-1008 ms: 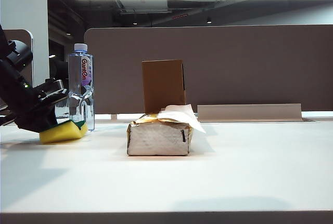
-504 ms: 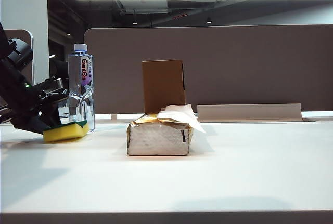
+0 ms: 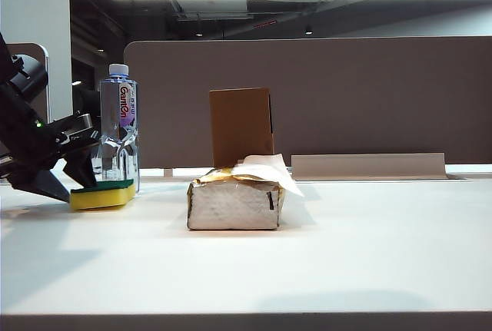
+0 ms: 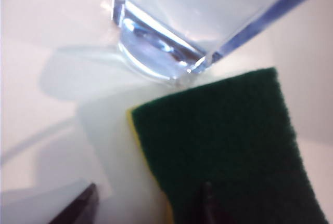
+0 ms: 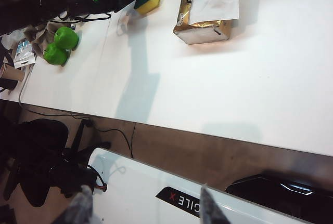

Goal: Move the sponge from right to left to wipe the table, avoiding obstacles on the table, and finally reaching the bottle of mineral water.

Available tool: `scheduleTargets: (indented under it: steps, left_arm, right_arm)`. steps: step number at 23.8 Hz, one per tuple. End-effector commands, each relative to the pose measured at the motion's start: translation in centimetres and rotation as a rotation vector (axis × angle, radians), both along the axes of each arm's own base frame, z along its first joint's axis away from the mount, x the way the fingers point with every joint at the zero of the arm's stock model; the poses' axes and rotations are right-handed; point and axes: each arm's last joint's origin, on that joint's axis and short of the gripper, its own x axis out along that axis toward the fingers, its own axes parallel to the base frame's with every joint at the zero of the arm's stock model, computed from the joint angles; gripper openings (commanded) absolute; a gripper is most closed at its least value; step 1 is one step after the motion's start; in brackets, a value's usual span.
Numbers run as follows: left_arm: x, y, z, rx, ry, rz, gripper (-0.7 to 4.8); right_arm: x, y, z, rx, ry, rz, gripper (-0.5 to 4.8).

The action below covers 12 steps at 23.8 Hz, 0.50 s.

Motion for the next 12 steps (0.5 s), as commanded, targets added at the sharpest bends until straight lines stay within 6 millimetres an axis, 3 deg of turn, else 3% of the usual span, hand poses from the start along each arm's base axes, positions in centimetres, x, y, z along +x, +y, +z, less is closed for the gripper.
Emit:
scheduleTargets:
  steps: [1, 12]
  left_arm:
    - [-1.2, 0.3, -1.4, 0.039, 0.138, 0.033, 3.45]
    - [-1.4, 0.3, 0.9, 0.042, 0.074, 0.034, 3.45]
  right_arm:
    - [0.0, 0.0, 0.2, 0.002, -0.013, 0.000, 2.63]
    - [0.0, 0.0, 0.2, 0.004, -0.013, 0.003, 2.63]
